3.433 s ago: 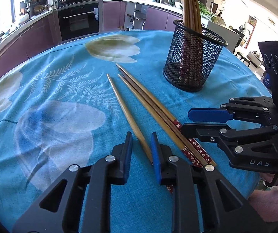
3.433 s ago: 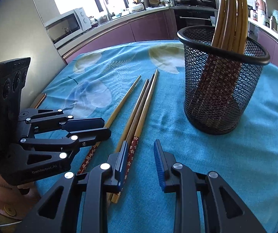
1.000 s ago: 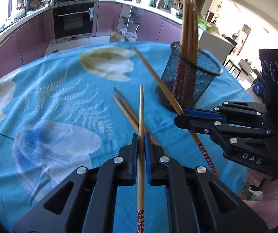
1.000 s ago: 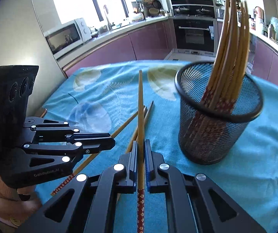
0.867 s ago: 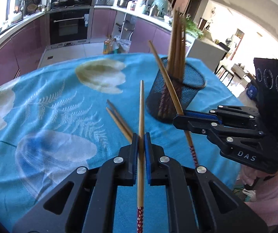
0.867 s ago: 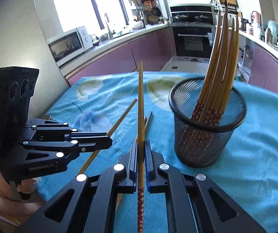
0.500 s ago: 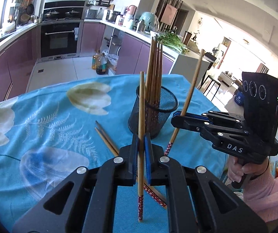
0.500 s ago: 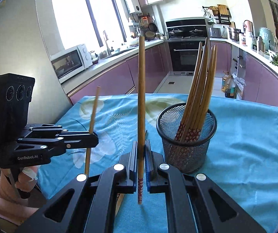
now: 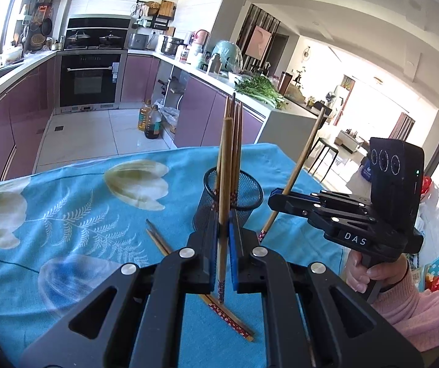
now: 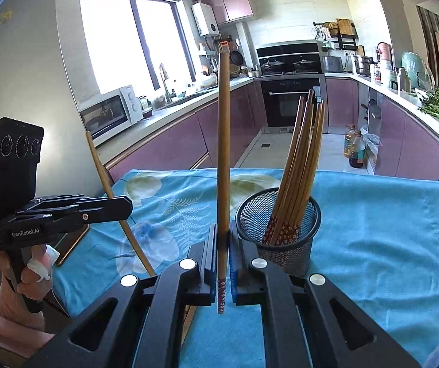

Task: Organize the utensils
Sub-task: 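Lift the left gripper's chopstick upright over the mesh cup while the right gripper carries its chopstick there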

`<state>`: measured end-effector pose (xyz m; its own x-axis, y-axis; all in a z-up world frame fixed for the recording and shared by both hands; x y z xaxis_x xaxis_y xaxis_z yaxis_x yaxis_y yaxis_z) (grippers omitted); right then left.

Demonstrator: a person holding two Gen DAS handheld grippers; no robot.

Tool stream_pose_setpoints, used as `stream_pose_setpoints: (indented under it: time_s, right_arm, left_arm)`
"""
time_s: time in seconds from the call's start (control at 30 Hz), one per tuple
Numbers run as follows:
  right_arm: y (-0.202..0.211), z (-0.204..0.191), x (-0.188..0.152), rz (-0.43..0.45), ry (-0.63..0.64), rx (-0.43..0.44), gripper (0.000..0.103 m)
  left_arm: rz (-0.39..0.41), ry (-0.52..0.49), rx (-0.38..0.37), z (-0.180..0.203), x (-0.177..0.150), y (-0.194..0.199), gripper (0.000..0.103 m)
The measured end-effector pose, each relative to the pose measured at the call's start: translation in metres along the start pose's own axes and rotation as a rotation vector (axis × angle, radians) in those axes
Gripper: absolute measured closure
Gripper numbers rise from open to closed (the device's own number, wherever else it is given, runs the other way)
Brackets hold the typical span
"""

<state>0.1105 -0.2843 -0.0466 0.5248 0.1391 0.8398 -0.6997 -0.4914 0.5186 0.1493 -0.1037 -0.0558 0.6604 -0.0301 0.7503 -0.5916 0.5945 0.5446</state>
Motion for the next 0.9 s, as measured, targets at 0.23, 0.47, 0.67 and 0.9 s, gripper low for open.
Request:
stream_pose_setpoints:
  time_s: [0.23, 0.47, 0.67, 0.9]
  right_arm:
    - [0.005, 0.005, 0.01, 0.026, 0.006, -0.019, 0.097]
    - [0.009, 0.01, 0.019, 0.048, 0.013, -0.025, 0.097]
    - [0.01, 0.01, 0.023, 0.059, 0.017, -0.028, 0.097]
    - [0.01, 0.011, 0.026, 0.069, 0.021, -0.03, 0.097]
  left_arm:
    - [0.038, 0.009, -0.015, 0.004, 0.019, 0.002, 0.096]
    - [0.048, 0.002, -0.02, 0.009, 0.03, -0.004, 0.096]
    - [0.052, -0.019, -0.023, 0.016, 0.035, -0.009, 0.096]
    - [0.058, -0.036, -0.029, 0.023, 0.041, -0.01, 0.096]
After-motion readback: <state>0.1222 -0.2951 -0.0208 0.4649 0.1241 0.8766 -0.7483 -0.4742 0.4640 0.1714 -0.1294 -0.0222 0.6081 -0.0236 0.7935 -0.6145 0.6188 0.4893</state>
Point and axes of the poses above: each gripper's, at about its wrist camera, not at the fingertips, and y roughly against the way its jaws point, z to its right, x to its top, the point moved 10 cm from there along -y, roughly the way its jaws point, and after that the axes turned 6 degrees about y, right-handed, at the moved point
